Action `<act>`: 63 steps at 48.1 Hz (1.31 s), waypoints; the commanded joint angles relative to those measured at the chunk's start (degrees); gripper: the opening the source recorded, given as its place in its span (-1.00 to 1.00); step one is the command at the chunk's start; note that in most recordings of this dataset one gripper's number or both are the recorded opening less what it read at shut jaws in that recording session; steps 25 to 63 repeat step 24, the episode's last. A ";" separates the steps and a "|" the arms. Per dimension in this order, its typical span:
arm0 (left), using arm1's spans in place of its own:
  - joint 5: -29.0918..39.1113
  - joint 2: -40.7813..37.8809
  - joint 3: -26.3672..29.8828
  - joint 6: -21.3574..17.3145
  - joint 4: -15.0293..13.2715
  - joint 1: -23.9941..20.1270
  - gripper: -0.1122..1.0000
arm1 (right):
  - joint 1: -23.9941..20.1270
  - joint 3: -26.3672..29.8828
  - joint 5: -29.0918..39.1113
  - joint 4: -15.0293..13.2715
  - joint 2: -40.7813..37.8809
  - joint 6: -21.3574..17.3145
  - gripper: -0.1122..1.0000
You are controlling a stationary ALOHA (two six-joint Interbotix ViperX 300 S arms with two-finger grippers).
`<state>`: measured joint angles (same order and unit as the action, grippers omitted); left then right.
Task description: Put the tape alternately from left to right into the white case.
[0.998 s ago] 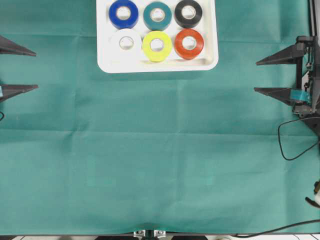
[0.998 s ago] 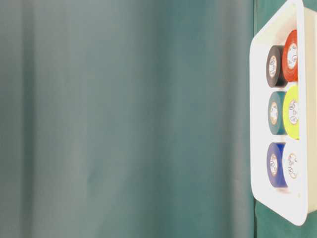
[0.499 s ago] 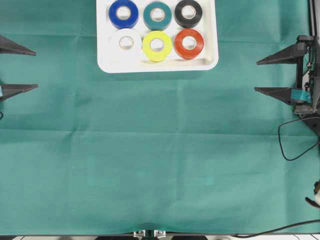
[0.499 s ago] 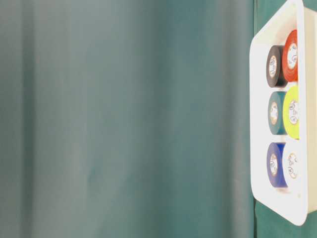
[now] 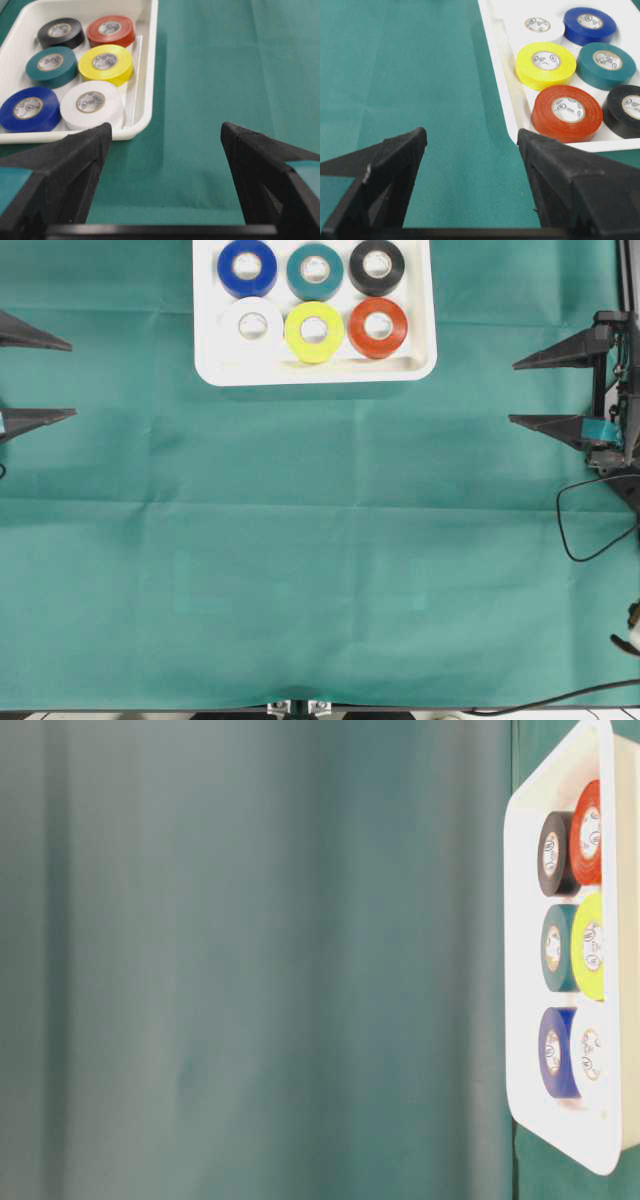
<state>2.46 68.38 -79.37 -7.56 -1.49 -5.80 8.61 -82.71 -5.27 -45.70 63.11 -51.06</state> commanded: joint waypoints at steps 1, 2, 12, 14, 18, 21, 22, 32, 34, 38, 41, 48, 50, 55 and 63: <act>-0.26 -0.44 0.18 -0.09 0.18 0.18 -0.02 | -0.09 0.97 -0.26 -0.18 -0.44 0.18 0.68; -0.26 -0.44 0.26 -0.09 0.18 0.18 -0.02 | -0.09 0.88 -0.26 -0.18 -0.44 0.26 0.68; -0.26 -0.44 0.26 -1.58 0.18 0.18 -0.02 | 0.00 0.88 -0.53 -0.53 -0.44 0.35 0.67; -0.26 -0.44 0.35 -1.93 0.18 0.18 -0.02 | -0.09 0.88 -0.44 -0.53 -0.44 0.35 0.68; -0.26 -0.44 0.62 -2.29 0.18 0.18 -0.02 | 0.00 0.88 -0.53 -0.53 -0.26 0.35 0.67; -0.26 -0.44 0.79 -2.29 0.18 0.18 -0.02 | -0.09 0.97 -0.53 -0.53 -0.18 0.35 0.68; -0.26 -0.44 0.88 -2.20 0.18 0.09 -0.02 | -0.09 0.97 -0.53 -0.53 -0.18 0.35 0.67; -0.26 -0.44 1.05 -2.11 0.18 0.26 -0.02 | -0.09 1.05 -0.53 -0.53 -0.09 0.26 0.68; -0.26 -0.44 1.05 -2.11 0.18 0.26 -0.02 | -0.09 1.05 -0.53 -0.53 -0.09 0.26 0.68; -0.26 -0.44 1.05 -2.11 0.18 0.26 -0.02 | -0.09 1.05 -0.53 -0.53 -0.09 0.26 0.68; -0.26 -0.44 1.05 -2.11 0.18 0.26 -0.02 | -0.09 1.05 -0.53 -0.53 -0.09 0.26 0.68; -0.26 -0.44 1.05 -2.11 0.18 0.26 -0.02 | -0.09 1.05 -0.53 -0.53 -0.09 0.26 0.68; -0.26 -0.44 1.05 -2.11 0.18 0.26 -0.02 | -0.09 1.05 -0.53 -0.53 -0.09 0.26 0.68; -0.26 -0.44 1.05 -2.11 0.18 0.26 -0.02 | -0.09 1.05 -0.53 -0.53 -0.09 0.26 0.68; -0.26 -0.44 1.05 -2.11 0.18 0.26 -0.02 | -0.09 1.05 -0.53 -0.53 -0.09 0.26 0.68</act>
